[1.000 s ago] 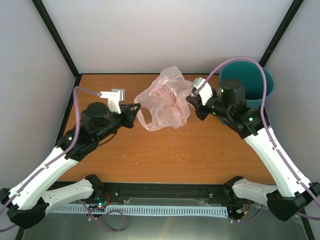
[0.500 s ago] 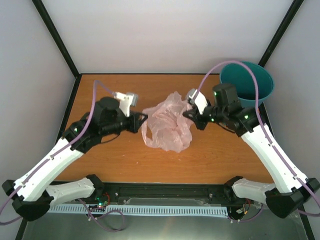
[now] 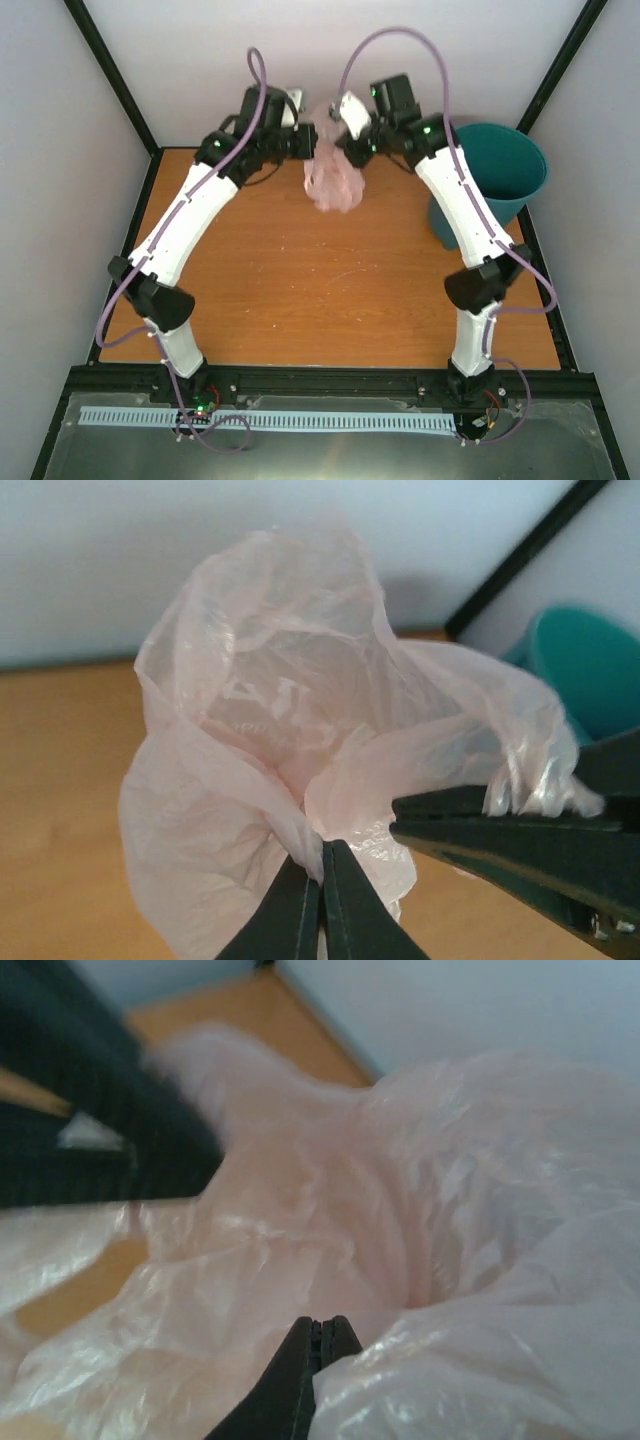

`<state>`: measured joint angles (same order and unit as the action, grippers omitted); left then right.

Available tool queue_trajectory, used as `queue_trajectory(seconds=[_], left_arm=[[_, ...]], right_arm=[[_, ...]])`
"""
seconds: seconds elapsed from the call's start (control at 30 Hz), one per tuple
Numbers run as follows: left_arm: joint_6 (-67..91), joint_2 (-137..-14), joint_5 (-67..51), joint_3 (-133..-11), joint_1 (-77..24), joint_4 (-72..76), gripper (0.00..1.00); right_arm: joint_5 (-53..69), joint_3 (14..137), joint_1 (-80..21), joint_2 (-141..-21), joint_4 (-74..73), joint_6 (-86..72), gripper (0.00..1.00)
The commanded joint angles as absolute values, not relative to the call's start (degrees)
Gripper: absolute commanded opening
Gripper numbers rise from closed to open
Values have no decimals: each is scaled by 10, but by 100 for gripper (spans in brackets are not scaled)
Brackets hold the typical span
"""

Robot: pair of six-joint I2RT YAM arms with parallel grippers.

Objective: Put the trash bags into the trash bin

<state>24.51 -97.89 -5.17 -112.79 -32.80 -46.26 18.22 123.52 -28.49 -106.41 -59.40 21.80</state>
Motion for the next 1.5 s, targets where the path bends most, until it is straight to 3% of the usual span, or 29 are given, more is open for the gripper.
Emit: queue_trajectory(seconds=[0.0,0.03,0.1,0.2,0.3,0.37,0.43,0.5,0.6,0.73,1.0,1.3,1.4,1.47], left_arm=[[207,-959,-25,-1372,-323,-480,1],[211,-946,-22,-1394,-322,-460,1],[210,-894,-59,-1364,-323,-385,1],[211,-787,-141,-1173,-327,-255,1],[234,-718,-105,-918,-332,-257,1],[306,-703,-95,-748,-337,-294,1],[312,-704,-214,-604,-342,-255,1],[331,-664,-182,-538,-356,-255,1],[322,-565,-137,-555,-384,-266,1],[306,-500,-109,-640,-389,-308,1],[293,-504,-136,-720,-389,-357,1],[284,-604,-51,-700,-385,-321,1],[261,-681,-45,-784,-362,-329,1],[243,-731,-45,-872,-345,-349,1]], right_arm=[[134,1562,-279,-1085,-626,232,3],[139,1586,-279,-1073,-596,236,3],[171,1507,-279,-999,-500,244,3],[223,1207,-279,-818,-340,243,3],[243,925,-281,-704,-253,257,4],[179,757,-285,-692,-258,284,9],[99,701,-290,-777,-378,307,3],[213,677,-257,-826,-474,306,3],[350,611,-254,-719,-469,298,3],[419,650,-261,-580,-465,248,3],[487,781,-261,-569,-510,190,3],[291,749,-260,-657,-430,171,3],[224,815,-254,-746,-439,179,3],[175,935,-244,-814,-475,177,3]])
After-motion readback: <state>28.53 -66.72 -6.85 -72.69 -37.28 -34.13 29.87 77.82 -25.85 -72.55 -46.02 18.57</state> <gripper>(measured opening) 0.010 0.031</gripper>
